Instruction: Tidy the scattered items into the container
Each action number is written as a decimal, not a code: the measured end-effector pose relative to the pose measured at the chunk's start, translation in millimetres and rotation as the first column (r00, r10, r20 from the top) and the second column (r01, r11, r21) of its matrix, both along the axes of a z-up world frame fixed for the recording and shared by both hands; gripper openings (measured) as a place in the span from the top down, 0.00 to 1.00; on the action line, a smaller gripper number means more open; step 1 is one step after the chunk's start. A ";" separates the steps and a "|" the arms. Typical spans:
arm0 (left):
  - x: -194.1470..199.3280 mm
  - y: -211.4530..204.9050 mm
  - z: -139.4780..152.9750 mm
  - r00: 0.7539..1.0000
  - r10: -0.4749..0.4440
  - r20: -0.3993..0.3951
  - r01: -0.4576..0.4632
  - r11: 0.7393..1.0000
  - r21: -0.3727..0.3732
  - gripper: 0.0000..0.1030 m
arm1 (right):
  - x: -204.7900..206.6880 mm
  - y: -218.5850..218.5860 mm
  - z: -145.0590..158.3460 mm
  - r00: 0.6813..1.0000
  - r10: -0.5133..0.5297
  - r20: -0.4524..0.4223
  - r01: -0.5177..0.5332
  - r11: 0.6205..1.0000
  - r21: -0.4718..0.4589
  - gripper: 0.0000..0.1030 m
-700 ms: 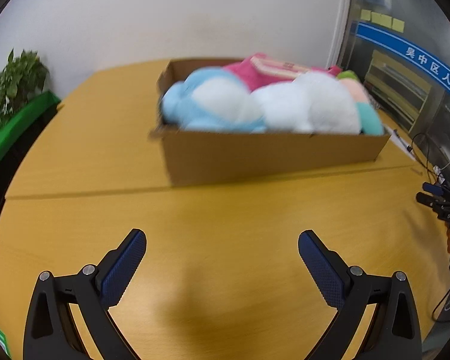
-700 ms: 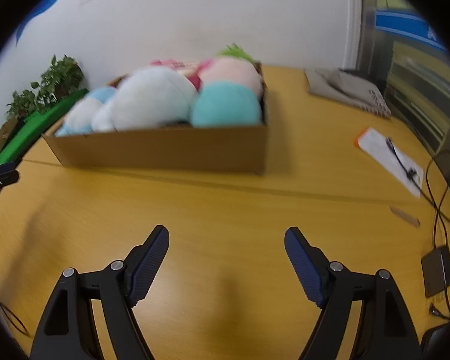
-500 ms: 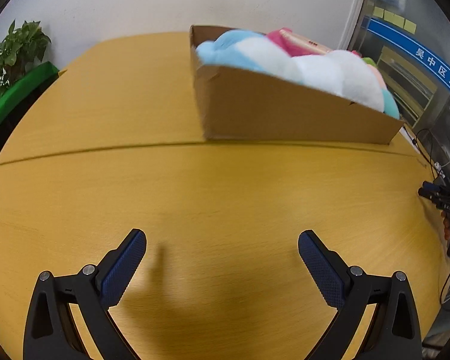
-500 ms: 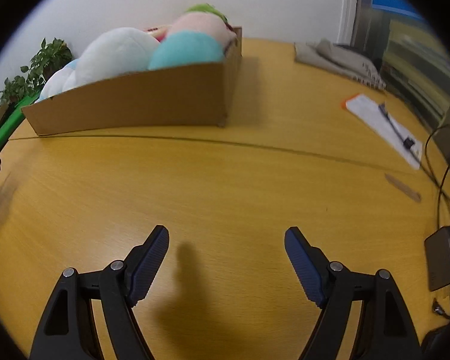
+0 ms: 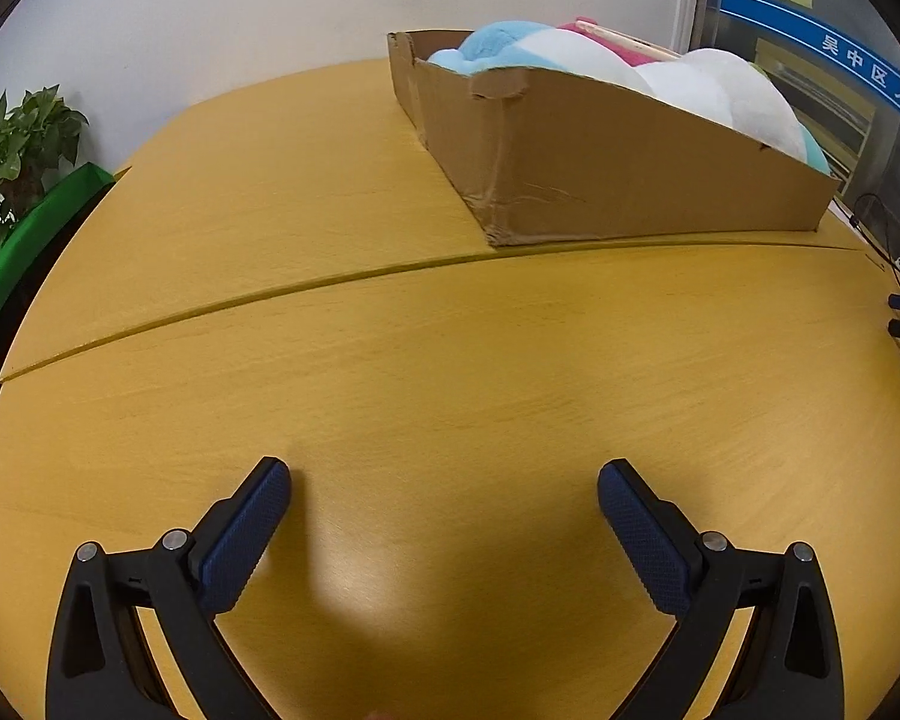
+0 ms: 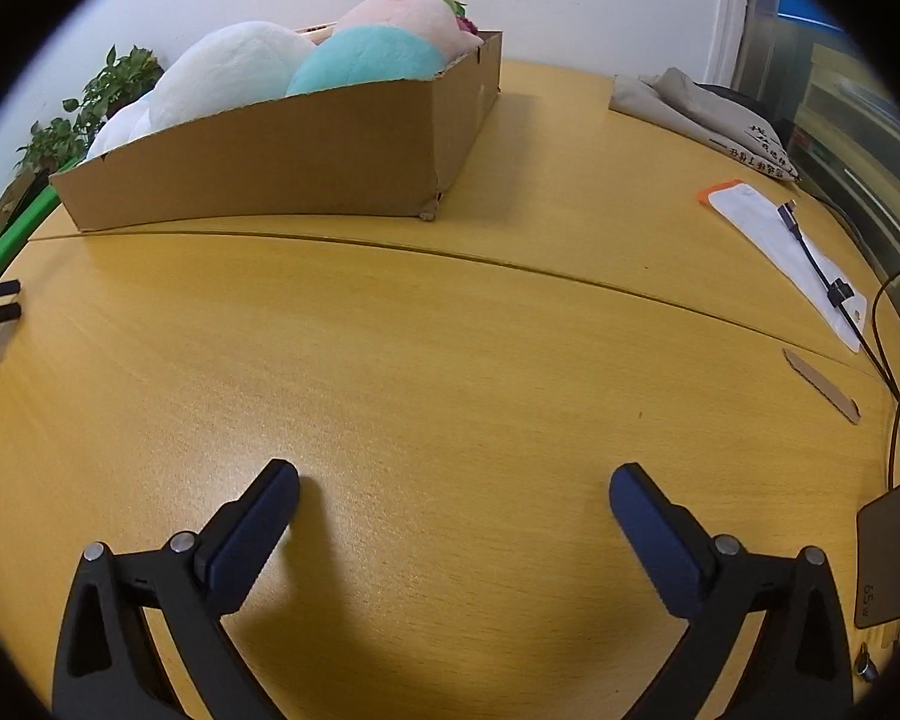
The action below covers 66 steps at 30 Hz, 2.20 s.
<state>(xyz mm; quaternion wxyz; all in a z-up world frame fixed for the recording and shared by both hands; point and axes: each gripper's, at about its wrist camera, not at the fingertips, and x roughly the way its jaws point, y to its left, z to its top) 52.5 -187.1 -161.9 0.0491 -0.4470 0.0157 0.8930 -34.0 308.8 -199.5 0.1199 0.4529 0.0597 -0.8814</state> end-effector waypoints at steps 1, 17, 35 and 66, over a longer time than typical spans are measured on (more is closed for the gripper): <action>-3.1 -0.3 -0.1 1.000 0.003 0.000 -0.003 1.000 0.000 0.00 | 2.0 0.3 -0.4 1.000 0.009 0.000 -0.009 1.000 0.001 0.00; -8.4 -4.2 1.9 1.000 0.014 0.003 -0.014 1.000 0.001 0.00 | 2.5 4.6 4.1 0.996 0.093 0.004 -0.093 0.996 0.002 0.00; -5.6 -1.3 2.1 1.000 0.014 0.003 -0.014 1.000 0.000 0.00 | 2.2 4.3 3.5 0.996 0.093 0.002 -0.093 0.996 0.003 0.00; -4.4 0.0 2.3 1.000 0.012 0.003 -0.012 1.000 -0.001 0.00 | 1.7 3.9 3.0 0.996 0.093 0.000 -0.093 0.996 0.003 0.00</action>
